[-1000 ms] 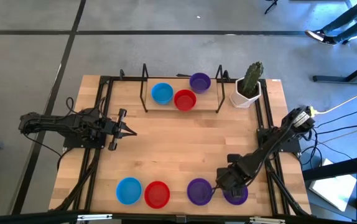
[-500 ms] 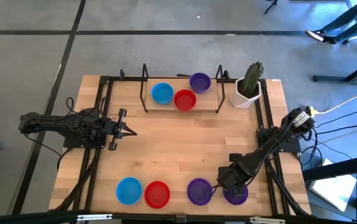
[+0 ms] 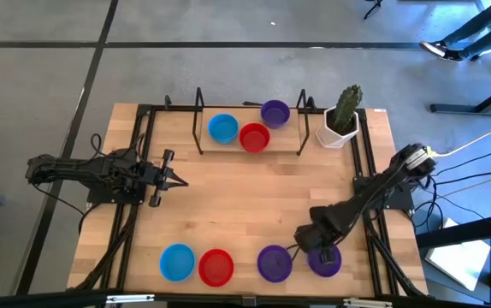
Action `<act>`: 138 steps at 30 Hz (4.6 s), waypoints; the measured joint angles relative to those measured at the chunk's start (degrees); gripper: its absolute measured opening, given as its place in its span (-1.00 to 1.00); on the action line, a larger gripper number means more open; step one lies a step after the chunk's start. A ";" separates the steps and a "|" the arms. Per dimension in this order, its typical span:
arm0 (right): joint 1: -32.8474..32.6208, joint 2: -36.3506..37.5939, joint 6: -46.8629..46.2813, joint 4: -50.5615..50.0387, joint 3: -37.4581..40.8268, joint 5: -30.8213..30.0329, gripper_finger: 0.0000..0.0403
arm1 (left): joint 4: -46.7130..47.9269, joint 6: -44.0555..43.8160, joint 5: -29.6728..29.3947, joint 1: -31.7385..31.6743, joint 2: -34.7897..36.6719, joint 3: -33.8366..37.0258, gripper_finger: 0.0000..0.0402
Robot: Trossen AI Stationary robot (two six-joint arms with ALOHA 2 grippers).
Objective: Pick & Place Mini bowls
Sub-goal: Stack the purple bowl on the purple bowl on the shelf
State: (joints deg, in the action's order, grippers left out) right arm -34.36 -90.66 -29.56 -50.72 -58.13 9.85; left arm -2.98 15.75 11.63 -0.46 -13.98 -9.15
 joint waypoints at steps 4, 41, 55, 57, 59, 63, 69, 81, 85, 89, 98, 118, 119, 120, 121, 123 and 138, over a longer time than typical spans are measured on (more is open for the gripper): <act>1.60 6.33 5.22 -0.12 -2.58 -5.35 -0.97 | 0.00 0.00 0.01 0.01 0.00 0.00 -0.99; 3.51 74.33 1.74 15.13 25.05 -50.31 -0.98 | 0.04 1.97 0.00 0.01 0.00 0.00 -0.97; 3.51 76.72 1.81 14.88 26.55 -50.21 -0.98 | 0.04 1.97 0.00 -0.01 0.00 0.00 -0.99; 3.51 76.72 2.48 14.93 26.55 -50.39 -0.98 | 0.04 1.97 -0.01 0.01 0.00 0.00 -0.98; 3.51 76.50 5.61 16.18 26.55 -52.70 -0.98 | 0.04 1.97 -0.01 -0.01 0.00 0.00 -0.97; 4.64 74.91 15.34 24.59 26.11 -56.81 -0.98 | 0.02 2.17 -0.01 0.01 0.00 0.00 -0.97; 9.20 66.76 27.13 31.20 17.85 -55.52 -0.98 | 0.00 2.43 -0.01 0.01 0.00 0.00 -0.99; 30.28 39.31 40.87 23.50 -14.96 -50.46 -0.99 | 0.00 2.43 -0.01 -0.01 0.01 0.01 -0.98; 40.93 29.53 39.99 16.73 -27.84 -41.46 -0.99 | 0.17 2.43 -0.01 0.00 0.00 0.00 -0.99; 49.89 18.93 39.04 8.76 -38.98 -33.45 -0.99 | 0.20 2.43 -0.01 0.01 0.00 0.01 -0.97; 65.24 -3.57 38.93 -9.07 -59.31 -24.61 -0.99 | 0.22 2.45 -0.01 0.01 0.01 0.02 -0.99; 77.67 -29.54 39.51 -24.56 -68.55 -18.89 -0.98 | 0.26 3.04 -0.01 0.01 0.00 0.00 -0.97; 77.69 -29.93 39.95 -24.57 -68.55 -18.82 -0.98 | 0.24 3.04 -0.01 -0.01 0.00 0.02 -0.96; 77.69 -30.29 40.33 -24.69 -68.55 -18.74 -0.98 | 0.26 3.04 -0.01 -0.01 0.02 0.02 -0.96; 77.68 -30.76 40.47 -24.96 -68.55 -18.58 -0.98 | 0.25 3.04 -0.01 0.00 0.02 0.02 -0.96; 77.64 -31.59 40.27 -25.49 -68.55 -18.56 -0.98 | 0.26 3.04 -0.01 0.00 0.00 0.02 -0.97; 77.64 -34.90 40.75 -27.00 -68.55 -15.67 -0.95 | 0.24 3.04 -0.03 -0.01 0.01 0.02 -0.97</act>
State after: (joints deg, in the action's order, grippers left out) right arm 43.29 -125.56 11.18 -77.72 -126.67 -5.82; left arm -2.74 18.79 11.60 -0.47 -13.97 -9.13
